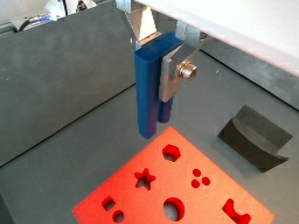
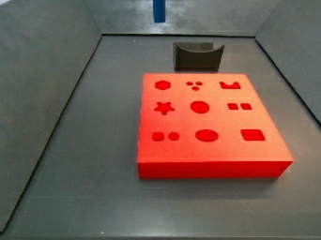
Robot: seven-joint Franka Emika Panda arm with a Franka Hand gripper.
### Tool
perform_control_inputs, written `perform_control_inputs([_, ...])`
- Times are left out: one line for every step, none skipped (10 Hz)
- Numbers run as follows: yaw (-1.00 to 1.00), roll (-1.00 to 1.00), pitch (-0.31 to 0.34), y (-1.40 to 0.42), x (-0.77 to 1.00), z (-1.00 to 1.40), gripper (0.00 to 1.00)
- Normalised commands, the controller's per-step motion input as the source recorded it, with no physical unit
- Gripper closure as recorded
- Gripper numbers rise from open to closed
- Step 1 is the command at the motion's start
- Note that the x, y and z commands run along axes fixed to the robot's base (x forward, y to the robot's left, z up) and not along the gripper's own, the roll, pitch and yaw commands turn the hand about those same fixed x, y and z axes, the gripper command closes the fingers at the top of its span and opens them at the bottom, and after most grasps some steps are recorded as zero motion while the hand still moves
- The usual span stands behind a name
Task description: Insert the square-circle object.
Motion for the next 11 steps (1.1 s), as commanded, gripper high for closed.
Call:
perform_control_inputs([-0.21,-0.06,-0.136,-0.32,0.0,-0.49,1.0])
perform_control_inputs([-0.41,0.0,-0.154,-0.6,0.0,-0.69,1.0])
perform_control_inputs([-0.49,0.0,-0.149,-0.74,-0.05,-0.65,1.0])
perform_control_inputs([-0.61,0.01,-0.153,-0.63,-0.05,-0.63,1.0])
perform_control_inputs([-0.8,0.03,-0.134,-0.42,0.0,-0.55,1.0])
perform_control_inputs([-0.91,0.03,-0.089,-0.24,0.05,-0.54,1.0])
perform_control_inputs([-0.98,0.01,-0.036,-0.16,0.01,-0.45,1.0])
perform_control_inputs([-1.0,0.0,-0.004,-0.09,0.0,-0.4,1.0])
perform_control_inputs([-1.0,0.0,0.0,-0.05,0.0,-0.37,1.0])
perform_control_inputs([-1.0,0.01,0.0,0.0,0.0,-0.35,1.0])
perform_control_inputs([-1.0,0.02,0.0,0.0,0.0,-0.34,1.0])
